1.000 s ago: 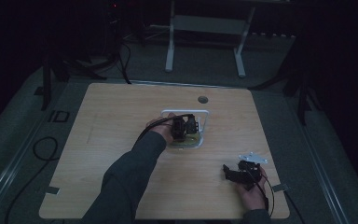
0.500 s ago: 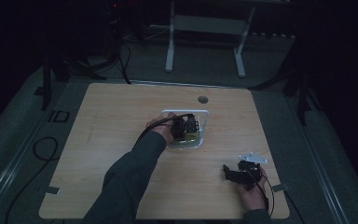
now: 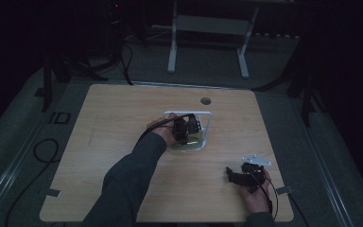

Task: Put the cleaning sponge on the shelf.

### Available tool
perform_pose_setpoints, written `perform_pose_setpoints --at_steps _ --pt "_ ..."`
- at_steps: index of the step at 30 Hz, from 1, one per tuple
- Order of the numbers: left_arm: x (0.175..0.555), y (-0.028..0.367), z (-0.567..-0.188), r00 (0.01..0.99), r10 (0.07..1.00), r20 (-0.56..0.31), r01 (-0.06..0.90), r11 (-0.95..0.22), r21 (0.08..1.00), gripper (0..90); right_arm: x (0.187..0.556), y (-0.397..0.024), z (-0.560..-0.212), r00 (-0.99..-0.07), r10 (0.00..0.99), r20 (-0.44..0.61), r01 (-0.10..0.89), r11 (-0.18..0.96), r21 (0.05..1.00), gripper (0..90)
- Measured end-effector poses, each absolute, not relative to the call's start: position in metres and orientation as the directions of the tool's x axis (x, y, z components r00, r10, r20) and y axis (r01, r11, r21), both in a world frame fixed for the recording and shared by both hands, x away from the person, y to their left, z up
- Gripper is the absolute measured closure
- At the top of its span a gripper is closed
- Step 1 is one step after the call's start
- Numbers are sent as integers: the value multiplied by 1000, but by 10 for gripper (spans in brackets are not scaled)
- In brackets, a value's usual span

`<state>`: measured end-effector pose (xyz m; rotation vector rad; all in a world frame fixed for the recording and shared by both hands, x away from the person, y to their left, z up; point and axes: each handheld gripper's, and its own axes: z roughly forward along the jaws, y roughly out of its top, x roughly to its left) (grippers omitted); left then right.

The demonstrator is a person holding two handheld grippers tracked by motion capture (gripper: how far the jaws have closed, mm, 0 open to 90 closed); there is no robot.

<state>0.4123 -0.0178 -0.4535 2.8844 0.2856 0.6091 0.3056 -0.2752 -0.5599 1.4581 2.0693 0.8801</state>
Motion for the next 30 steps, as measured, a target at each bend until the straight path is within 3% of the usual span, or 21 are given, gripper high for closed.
perform_pose_setpoints --at_steps 13,22,30 --pt "394 -1 -435 878 259 402 162 -952 260 515 306 -275 -560 -335 942 -7 649 236 723 130" --pt "382 20 -417 879 348 327 222 -904 365 489 306 -275 -560 -336 942 -8 648 238 724 130" --pt "374 30 -411 892 361 274 243 -892 382 484 306 -275 -560 -336 942 -8 648 238 724 130"
